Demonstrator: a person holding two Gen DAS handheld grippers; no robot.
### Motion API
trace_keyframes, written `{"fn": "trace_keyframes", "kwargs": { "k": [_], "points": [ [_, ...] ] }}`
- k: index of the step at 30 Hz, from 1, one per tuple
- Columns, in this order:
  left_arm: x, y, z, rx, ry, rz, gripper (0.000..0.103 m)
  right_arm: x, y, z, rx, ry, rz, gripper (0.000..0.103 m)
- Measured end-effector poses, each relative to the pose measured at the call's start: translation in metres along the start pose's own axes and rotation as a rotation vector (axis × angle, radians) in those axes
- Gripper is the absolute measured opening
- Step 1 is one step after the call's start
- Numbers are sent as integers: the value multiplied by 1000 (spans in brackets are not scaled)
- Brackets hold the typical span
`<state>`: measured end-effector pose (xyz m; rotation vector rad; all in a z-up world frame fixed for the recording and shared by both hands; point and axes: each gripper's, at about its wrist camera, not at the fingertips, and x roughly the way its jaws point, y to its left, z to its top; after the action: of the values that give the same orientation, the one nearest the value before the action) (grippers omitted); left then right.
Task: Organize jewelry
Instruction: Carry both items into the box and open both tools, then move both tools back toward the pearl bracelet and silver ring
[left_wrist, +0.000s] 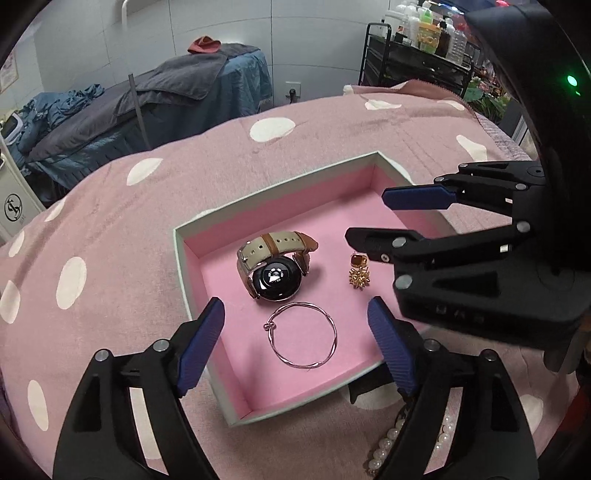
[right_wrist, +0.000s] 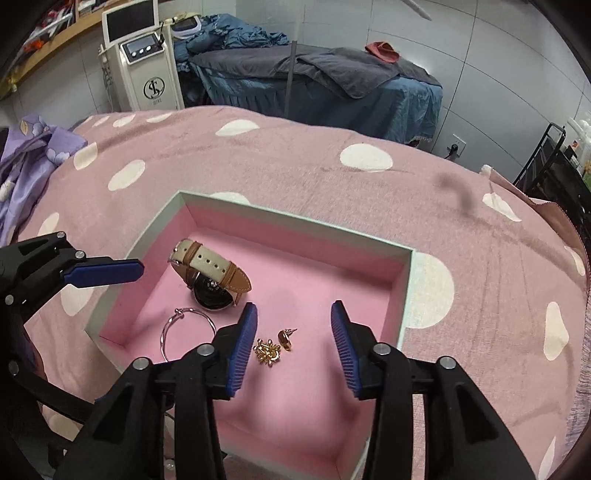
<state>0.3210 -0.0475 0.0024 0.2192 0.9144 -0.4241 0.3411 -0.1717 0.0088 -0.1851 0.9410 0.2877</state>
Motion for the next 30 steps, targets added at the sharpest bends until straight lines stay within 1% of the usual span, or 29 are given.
{"fn": "trace_keyframes", "kwargs": {
  "k": [1, 3, 4, 5, 6, 9, 13, 17, 22, 27, 30],
  "points": [
    [-8, -1, -2, 8, -21, 19, 84, -8, -4, -1, 15, -22, -1, 49],
    [-25, -2, -8, 15, -70, 58, 87, -22, -11, -3, 40, -61, 14, 57],
    [-33, -2, -11, 13, -96, 68, 89, -31, -15, -6, 56, -82, 12, 60],
    [-41, -2, -15, 4, -122, 77, 93, -38, -17, -9, 67, -100, 4, 66],
    [-49, -1, -20, -11, -146, 84, 93, -45, -19, -13, 74, -119, 1, 71],
    [-64, 2, -36, -56, -188, 81, 95, -62, -20, -25, 84, -161, 9, 77],
    [-76, -2, -59, -71, -209, 82, 95, -78, -19, -46, 104, -177, 33, 80],
    [-86, -7, -82, -96, -226, 86, 96, -86, -11, -68, 85, -182, 36, 81],
    [-93, -14, -106, -98, -246, 132, 97, -90, -1, -96, 62, -175, 44, 82],
    [-94, -19, -132, -94, -231, 141, 97, -91, 11, -122, 28, -156, 58, 82],
    [-93, -23, -147, -96, -211, 132, 97, -91, 16, -136, 9, -147, 65, 82]
  ]
}}
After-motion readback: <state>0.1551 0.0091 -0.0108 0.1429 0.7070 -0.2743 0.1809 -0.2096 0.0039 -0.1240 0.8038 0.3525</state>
